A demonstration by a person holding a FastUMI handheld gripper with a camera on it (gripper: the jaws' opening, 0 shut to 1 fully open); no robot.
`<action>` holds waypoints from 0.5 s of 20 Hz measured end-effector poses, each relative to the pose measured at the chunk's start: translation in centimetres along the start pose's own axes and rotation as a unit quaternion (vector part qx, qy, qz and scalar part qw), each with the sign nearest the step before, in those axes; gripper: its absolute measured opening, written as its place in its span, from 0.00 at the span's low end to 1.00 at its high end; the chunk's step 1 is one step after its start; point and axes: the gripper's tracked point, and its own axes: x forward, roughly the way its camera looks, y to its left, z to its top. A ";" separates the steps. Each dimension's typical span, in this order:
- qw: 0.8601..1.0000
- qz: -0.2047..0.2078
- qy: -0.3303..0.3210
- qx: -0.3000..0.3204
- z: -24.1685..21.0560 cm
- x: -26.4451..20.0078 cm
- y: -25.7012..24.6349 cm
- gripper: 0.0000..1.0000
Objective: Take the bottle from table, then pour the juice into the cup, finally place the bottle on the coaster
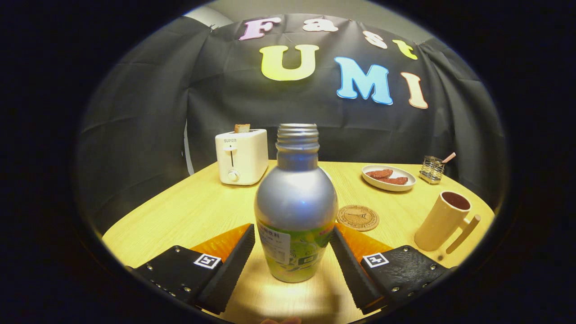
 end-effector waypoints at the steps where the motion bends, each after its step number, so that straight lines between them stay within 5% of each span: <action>1: 1.000 -0.003 0.006 0.000 -0.3 0.1 0.0 0.99; 10: 1.000 -0.013 0.023 0.007 -1.4 0.5 -0.1 0.99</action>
